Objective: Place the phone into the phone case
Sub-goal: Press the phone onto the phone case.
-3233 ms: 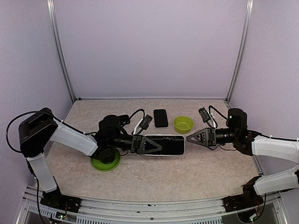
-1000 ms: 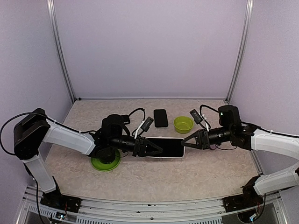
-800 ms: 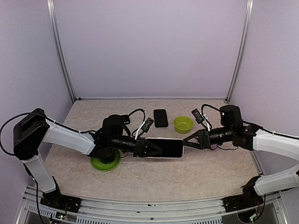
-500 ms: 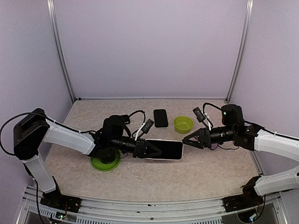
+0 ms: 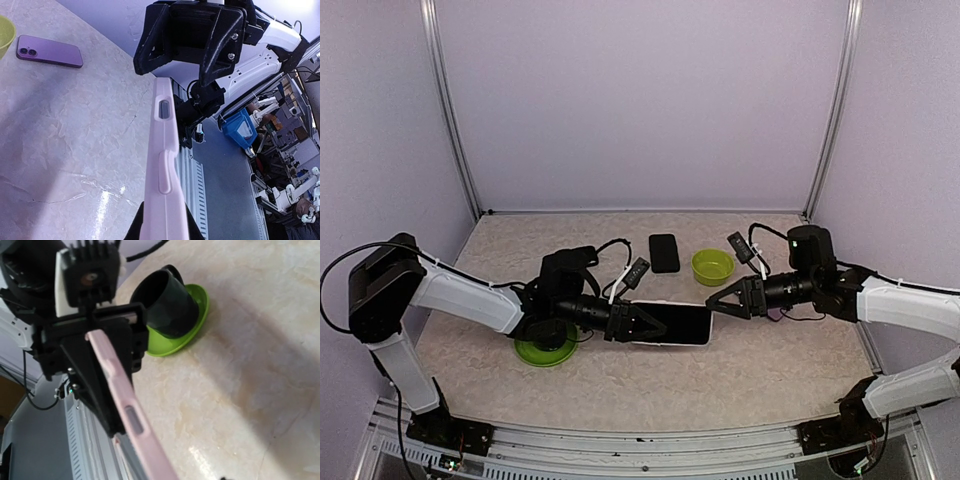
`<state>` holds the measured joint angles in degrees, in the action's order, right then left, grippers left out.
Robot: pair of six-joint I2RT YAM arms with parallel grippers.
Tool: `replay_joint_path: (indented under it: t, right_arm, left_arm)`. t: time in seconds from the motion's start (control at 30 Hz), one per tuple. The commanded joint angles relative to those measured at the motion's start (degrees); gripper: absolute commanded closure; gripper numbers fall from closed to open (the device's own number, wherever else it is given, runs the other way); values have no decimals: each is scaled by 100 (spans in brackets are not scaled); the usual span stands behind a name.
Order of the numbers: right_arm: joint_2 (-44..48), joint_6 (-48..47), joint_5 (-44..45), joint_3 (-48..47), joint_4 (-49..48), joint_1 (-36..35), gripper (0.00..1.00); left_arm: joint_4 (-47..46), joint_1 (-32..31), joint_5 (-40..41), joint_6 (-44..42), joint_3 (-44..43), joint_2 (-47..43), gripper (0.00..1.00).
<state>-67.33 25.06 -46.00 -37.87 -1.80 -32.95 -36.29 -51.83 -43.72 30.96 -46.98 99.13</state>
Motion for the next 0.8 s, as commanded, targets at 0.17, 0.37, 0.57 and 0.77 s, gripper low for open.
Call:
replay_joint_path:
  t: [0.17, 0.37, 0.57, 0.77]
  right_arm:
    - [1, 253, -271, 315, -438, -18, 50]
    - [-128, 434, -355, 432, -731, -48, 48]
    - [-395, 602, -439, 448, -1032, -203, 47]
    - [-589, 720, -542, 397, -1264, -345, 48]
  left_arm:
    - [-1349, 199, 223, 442, 482, -427, 100]
    - [-1619, 244, 269, 529, 614, -551, 100]
    - [-1761, 272, 361, 577, 714, -618, 100]
    - [-1758, 294, 368, 582, 727, -634, 100]
